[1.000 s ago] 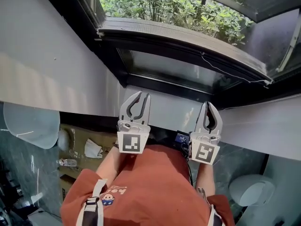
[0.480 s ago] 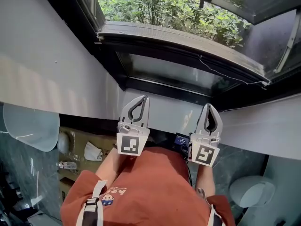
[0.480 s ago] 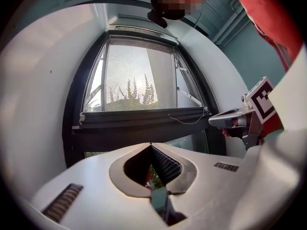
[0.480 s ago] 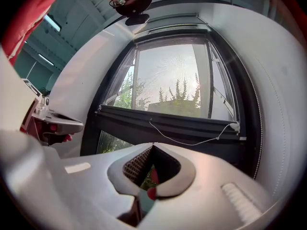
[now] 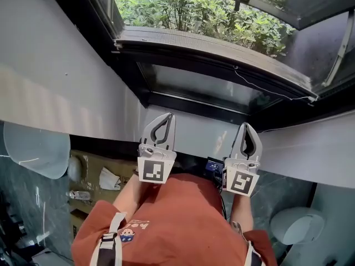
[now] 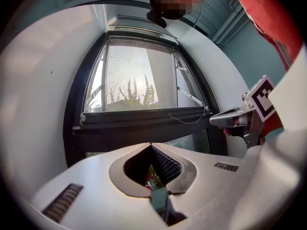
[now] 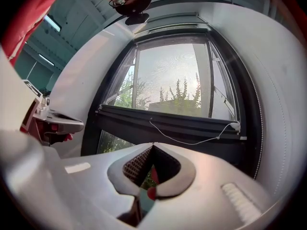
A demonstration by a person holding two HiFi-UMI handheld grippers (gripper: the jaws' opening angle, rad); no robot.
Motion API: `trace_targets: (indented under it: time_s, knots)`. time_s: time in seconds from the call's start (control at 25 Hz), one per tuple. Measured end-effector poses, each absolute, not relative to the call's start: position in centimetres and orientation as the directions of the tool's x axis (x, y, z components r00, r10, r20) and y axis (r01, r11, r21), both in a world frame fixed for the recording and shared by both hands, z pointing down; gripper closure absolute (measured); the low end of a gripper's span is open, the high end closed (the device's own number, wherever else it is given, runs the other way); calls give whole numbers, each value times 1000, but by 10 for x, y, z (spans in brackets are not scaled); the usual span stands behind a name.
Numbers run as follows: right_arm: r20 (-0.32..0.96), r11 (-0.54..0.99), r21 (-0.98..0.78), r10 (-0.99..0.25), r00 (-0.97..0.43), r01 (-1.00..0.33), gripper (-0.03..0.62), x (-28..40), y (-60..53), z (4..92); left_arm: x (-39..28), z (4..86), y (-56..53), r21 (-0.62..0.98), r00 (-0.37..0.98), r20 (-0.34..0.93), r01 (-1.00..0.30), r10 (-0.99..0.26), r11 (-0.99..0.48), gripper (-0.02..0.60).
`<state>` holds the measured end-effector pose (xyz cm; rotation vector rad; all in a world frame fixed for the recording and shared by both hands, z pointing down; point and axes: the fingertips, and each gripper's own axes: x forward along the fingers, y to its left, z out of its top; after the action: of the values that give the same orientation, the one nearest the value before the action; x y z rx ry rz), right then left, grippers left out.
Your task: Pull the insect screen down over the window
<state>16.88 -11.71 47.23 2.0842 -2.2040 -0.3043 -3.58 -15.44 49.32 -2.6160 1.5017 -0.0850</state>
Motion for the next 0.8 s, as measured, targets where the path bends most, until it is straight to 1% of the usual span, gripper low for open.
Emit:
trace_targets:
  time_s: [0.52,0.8]
  knots:
    - [-76,55,214,-994,-73,-975,585,169,-117,469,-35,496,-156,-135,503,-1,-856,-864,-499,577]
    - [-70,61,214,-995,-78,-975,585,167,-117,472,-36,495,-156,-139,505,-16,-856,-863,-499,575]
